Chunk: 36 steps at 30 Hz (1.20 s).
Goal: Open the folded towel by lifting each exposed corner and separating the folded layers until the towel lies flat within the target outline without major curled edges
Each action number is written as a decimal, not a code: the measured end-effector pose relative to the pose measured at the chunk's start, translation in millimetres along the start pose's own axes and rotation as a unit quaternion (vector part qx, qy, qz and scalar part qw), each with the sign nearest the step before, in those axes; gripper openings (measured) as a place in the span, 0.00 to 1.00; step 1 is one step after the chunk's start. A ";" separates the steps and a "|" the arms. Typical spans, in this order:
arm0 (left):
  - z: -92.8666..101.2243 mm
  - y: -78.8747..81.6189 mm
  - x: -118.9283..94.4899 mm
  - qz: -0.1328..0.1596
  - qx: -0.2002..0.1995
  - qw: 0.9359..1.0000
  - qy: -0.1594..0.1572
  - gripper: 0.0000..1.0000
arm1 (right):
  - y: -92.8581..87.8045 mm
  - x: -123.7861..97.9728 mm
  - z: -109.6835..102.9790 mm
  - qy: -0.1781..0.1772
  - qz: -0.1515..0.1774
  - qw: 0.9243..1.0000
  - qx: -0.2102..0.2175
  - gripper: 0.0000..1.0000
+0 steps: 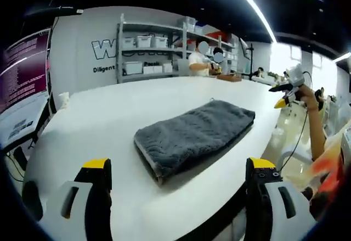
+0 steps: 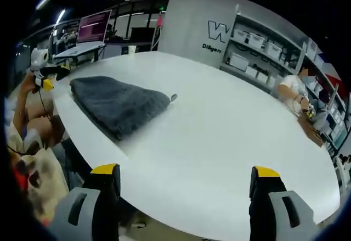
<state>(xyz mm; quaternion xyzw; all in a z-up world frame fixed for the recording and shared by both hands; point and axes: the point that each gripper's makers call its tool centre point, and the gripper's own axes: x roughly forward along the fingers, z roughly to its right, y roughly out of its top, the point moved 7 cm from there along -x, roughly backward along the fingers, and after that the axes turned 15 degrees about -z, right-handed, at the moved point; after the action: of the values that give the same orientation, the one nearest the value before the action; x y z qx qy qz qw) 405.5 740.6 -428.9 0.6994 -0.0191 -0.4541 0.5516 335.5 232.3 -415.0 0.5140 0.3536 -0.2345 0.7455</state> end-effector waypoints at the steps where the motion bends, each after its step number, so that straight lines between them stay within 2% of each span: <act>1: 1.0 0.3 -0.7 0.000 0.002 1.000 -0.002 1.00 | 0.6 0.5 0.1 0.000 0.000 1.000 -0.003 0.99; 6: 2.7 1.9 -6.7 0.008 0.005 1.000 -0.011 1.00 | 4.6 6.6 -0.6 0.000 -0.004 1.000 -0.006 0.99; 9: 0.4 1.9 -12.6 0.012 0.000 1.000 -0.006 1.00 | 4.4 9.2 -9.0 0.001 -0.012 1.000 -0.016 0.99; 14: -2.6 2.8 -24.7 0.023 -0.002 1.000 -0.002 1.00 | 14.7 17.8 -19.1 0.005 -0.013 1.000 -0.027 0.99; 17: -5.5 1.6 -27.9 0.020 -0.002 1.000 0.011 1.00 | 24.9 21.3 -29.4 0.009 0.002 0.999 -0.037 0.99; 21: -5.3 2.3 -32.4 0.023 0.003 1.000 0.011 1.00 | 38.7 23.8 -44.4 0.024 0.014 0.998 -0.053 0.99; 26: -5.2 3.3 -36.5 0.027 0.004 1.000 0.009 1.00 | 79.8 19.9 -77.9 0.043 0.050 0.992 -0.112 0.99; 29: -6.1 3.6 -36.2 0.023 0.006 1.000 0.010 1.00 | 111.5 20.4 -108.5 0.059 0.072 0.984 -0.152 0.99; 35: -3.5 5.1 -35.4 0.022 0.014 1.000 0.005 1.00 | 151.5 25.7 -156.2 0.075 0.081 0.970 -0.215 0.99; 36: -2.6 5.4 -35.5 0.022 0.016 1.000 0.006 1.00 | 163.1 26.9 -171.7 0.081 0.086 0.966 -0.229 0.99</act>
<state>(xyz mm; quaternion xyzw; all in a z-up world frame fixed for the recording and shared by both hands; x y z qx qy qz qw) 388.9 759.3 -402.9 0.7106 -0.0383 -0.4374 0.5498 419.9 451.7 -375.8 0.3753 0.4112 -0.0400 0.8297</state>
